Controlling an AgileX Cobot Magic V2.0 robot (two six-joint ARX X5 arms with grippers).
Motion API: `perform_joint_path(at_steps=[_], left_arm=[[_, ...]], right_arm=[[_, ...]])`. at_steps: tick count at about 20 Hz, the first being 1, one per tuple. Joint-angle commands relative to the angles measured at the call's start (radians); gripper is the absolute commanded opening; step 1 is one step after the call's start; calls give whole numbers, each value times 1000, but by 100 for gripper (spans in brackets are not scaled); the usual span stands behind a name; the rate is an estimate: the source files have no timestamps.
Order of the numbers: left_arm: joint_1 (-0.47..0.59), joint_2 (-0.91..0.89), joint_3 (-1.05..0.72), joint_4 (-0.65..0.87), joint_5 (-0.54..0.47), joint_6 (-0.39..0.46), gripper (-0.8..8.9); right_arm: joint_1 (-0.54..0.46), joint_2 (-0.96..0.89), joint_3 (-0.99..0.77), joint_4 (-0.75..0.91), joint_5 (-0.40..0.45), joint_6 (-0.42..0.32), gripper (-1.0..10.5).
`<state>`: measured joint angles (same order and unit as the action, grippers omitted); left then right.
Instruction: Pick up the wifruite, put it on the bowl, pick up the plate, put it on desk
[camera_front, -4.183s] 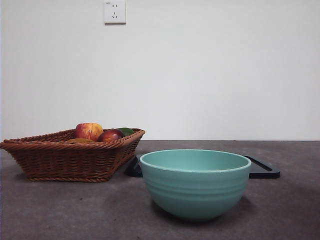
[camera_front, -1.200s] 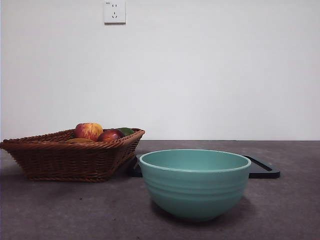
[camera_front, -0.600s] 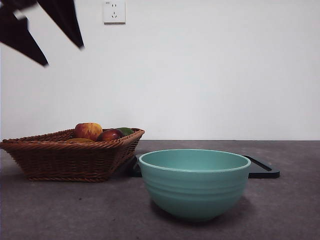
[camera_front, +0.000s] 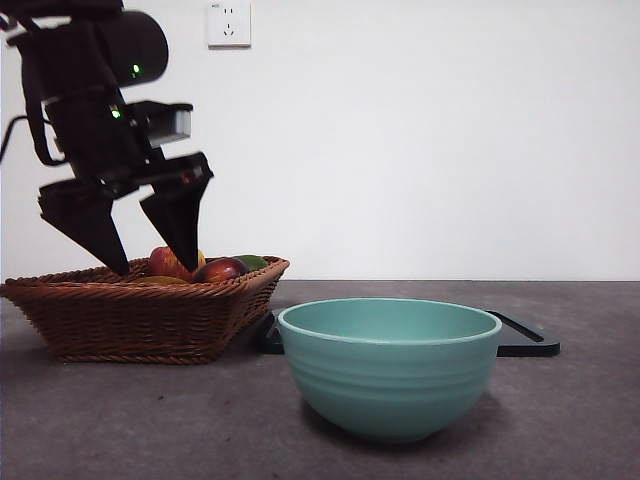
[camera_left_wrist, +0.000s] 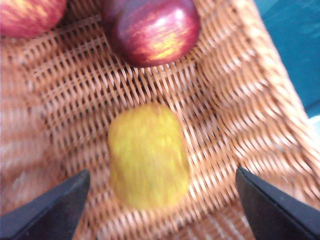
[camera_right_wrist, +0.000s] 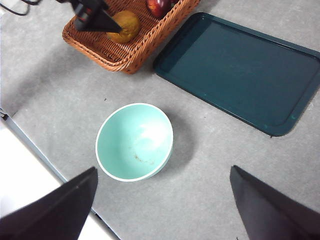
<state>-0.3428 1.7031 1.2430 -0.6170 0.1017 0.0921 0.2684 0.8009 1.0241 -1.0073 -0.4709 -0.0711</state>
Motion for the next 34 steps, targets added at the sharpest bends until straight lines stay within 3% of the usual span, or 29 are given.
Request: perform_joint_path(at_steps=[1, 9, 11, 12, 16, 19, 22, 25, 30, 34], left_arm=[[-5, 44, 25, 34, -5, 13, 458], [-5, 99, 25, 66, -5, 12, 418], [-5, 99, 25, 62, -5, 11, 241], [-5, 99, 25, 63, -5, 7, 206], [-5, 55, 26, 60, -5, -4, 207], [-28, -83, 26, 16, 13, -6, 207], [-108, -246, 26, -48, 18, -7, 207], [-226, -346, 26, -89, 87, -34, 207], [-435, -322, 26, -113, 110, -33, 207], [-518, -235, 26, -98, 109, -31, 207]], right_arm=[[5, 8, 20, 4, -1, 8, 424], [5, 8, 20, 4, -1, 8, 424], [5, 8, 20, 4, -1, 8, 424], [5, 8, 20, 4, -1, 8, 424], [5, 8, 20, 4, -1, 8, 424], [5, 8, 20, 5, 0, 8, 424], [5, 8, 20, 7, 0, 8, 424], [5, 8, 20, 7, 0, 8, 424], [5, 8, 20, 8, 0, 9, 424], [5, 8, 20, 8, 0, 9, 424]])
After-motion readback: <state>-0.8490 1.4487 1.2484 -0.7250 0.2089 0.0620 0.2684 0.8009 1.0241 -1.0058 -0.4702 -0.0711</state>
